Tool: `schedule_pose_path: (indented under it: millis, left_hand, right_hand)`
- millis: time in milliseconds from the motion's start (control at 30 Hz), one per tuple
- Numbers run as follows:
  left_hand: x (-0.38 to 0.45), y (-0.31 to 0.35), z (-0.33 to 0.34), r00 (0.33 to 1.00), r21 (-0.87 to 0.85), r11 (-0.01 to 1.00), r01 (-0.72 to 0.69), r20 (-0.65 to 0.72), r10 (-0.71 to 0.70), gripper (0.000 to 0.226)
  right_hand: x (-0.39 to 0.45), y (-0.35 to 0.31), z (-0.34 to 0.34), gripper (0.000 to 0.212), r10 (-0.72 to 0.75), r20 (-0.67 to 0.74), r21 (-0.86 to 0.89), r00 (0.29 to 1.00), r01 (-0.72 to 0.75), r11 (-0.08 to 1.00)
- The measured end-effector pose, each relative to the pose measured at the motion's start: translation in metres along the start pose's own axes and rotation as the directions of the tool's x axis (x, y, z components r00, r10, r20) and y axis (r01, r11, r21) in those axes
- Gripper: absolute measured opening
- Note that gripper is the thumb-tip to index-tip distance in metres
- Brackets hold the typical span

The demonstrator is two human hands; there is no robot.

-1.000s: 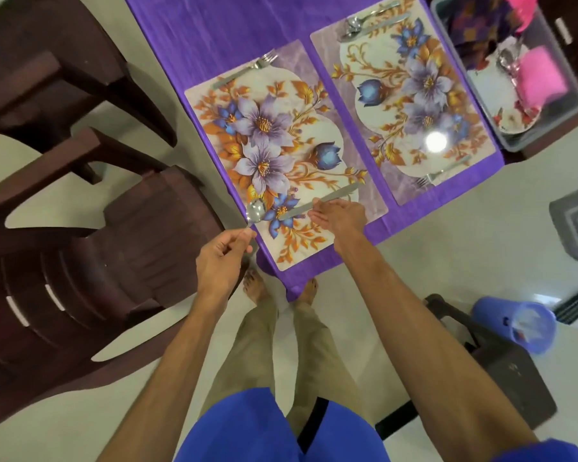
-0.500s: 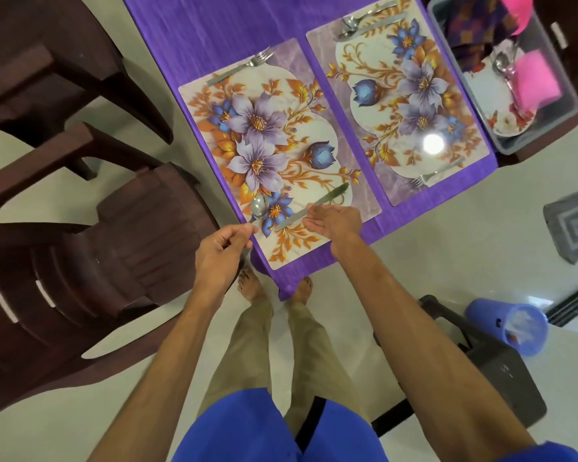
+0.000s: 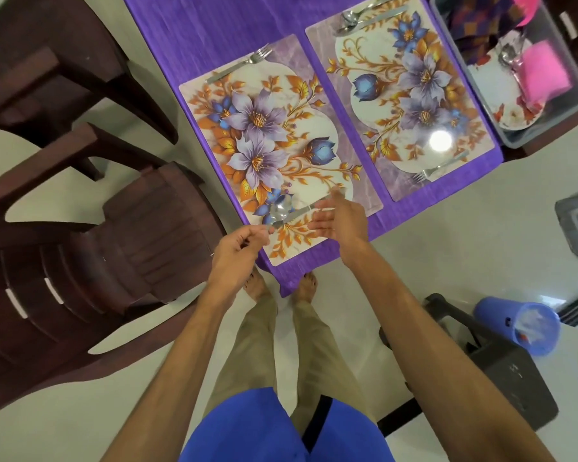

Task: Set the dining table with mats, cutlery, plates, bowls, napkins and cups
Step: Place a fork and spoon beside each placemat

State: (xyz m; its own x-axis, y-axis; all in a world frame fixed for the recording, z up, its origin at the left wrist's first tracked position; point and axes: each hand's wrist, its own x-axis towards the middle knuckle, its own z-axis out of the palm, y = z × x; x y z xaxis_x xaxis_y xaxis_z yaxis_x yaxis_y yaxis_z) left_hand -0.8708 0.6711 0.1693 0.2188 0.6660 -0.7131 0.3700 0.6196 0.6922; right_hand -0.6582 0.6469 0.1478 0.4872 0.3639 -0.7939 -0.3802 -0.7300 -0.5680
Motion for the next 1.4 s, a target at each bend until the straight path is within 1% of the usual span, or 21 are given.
schedule_pose_path:
  millis: [67,100,133,167,233,300,367,433,533,700,867,1033,1133,1233,1300,1400]
  left_hand:
    - [0.001,0.0,0.004,0.999,0.052,0.998,-0.04,-0.007,0.04,0.014]
    - [0.002,0.0,0.006,0.998,0.082,0.995,-0.056,0.004,0.055,0.013]
    - [0.002,0.001,0.009,0.998,0.095,0.993,-0.064,0.022,0.063,0.014]
    - [0.003,0.001,0.012,0.997,0.102,0.992,-0.067,0.037,0.064,0.016]
    - [0.006,0.001,0.018,0.996,0.106,0.992,-0.068,0.06,0.062,0.016]
    - [0.008,-0.002,0.026,0.997,0.111,0.992,-0.056,0.049,0.051,0.01]
    - [0.01,-0.006,0.033,1.0,0.082,0.997,0.0,0.0,0.0,0.011]
    - [0.013,-0.012,0.04,0.997,0.026,0.998,0.062,-0.052,-0.06,0.011]
    - [0.02,-0.02,0.051,0.988,-0.052,0.992,0.112,-0.103,-0.117,0.02]
    - [0.03,-0.027,0.068,0.965,-0.149,0.981,0.126,-0.21,-0.155,0.02]
    - [0.031,-0.032,0.076,0.947,-0.085,0.987,0.136,-0.282,-0.154,0.017]
    - [0.033,-0.038,0.074,0.957,0.018,0.991,0.13,-0.265,-0.121,0.014]
    - [0.033,-0.039,0.073,0.962,0.05,0.992,0.118,-0.254,-0.102,0.012]
    - [0.034,-0.039,0.074,0.96,0.077,0.989,0.127,-0.261,-0.103,0.014]
    - [0.033,-0.037,0.075,0.956,0.079,0.988,0.132,-0.275,-0.106,0.018]
    - [0.031,-0.033,0.072,0.937,0.061,0.99,0.131,-0.335,-0.103,0.023]
  right_hand:
    - [-0.01,-0.008,-0.012,0.054,-0.025,0.216,0.034,0.976,0.018,0.999]
    - [-0.015,-0.01,-0.017,0.05,-0.055,0.274,0.025,0.96,0.05,0.998]
    - [-0.017,-0.01,-0.022,0.042,-0.098,0.294,-0.001,0.951,0.102,0.995]
    - [-0.018,-0.008,-0.027,0.035,-0.147,0.289,-0.029,0.946,0.163,0.986]
    - [-0.018,0.0,-0.037,0.029,-0.223,0.256,-0.048,0.94,0.243,0.969]
    - [-0.014,0.008,-0.048,0.03,-0.24,0.197,-0.006,0.951,0.246,0.969]
    - [-0.006,0.014,-0.058,0.031,-0.243,0.127,0.033,0.962,0.241,0.97]
    - [0.002,0.017,-0.064,0.031,-0.249,0.078,0.027,0.965,0.248,0.968]
    - [0.017,0.018,-0.068,0.029,-0.264,0.017,-0.059,0.964,0.265,0.962]
    - [0.037,0.016,-0.068,0.019,-0.314,-0.054,-0.204,0.948,0.297,0.933]
    - [0.043,0.016,-0.07,0.016,-0.304,-0.07,-0.265,0.95,0.276,0.924]
    - [0.044,0.02,-0.08,0.018,-0.298,-0.065,-0.277,0.952,0.27,0.922]
    - [0.042,0.021,-0.086,0.017,-0.3,-0.052,-0.293,0.952,0.273,0.916]
    - [0.043,0.021,-0.089,0.018,-0.294,-0.025,-0.325,0.956,0.27,0.906]
    - [0.042,0.018,-0.089,0.022,-0.33,-0.027,-0.386,0.944,0.294,0.874]
    - [0.041,0.008,-0.088,0.028,-0.466,-0.075,-0.544,0.881,0.356,0.76]
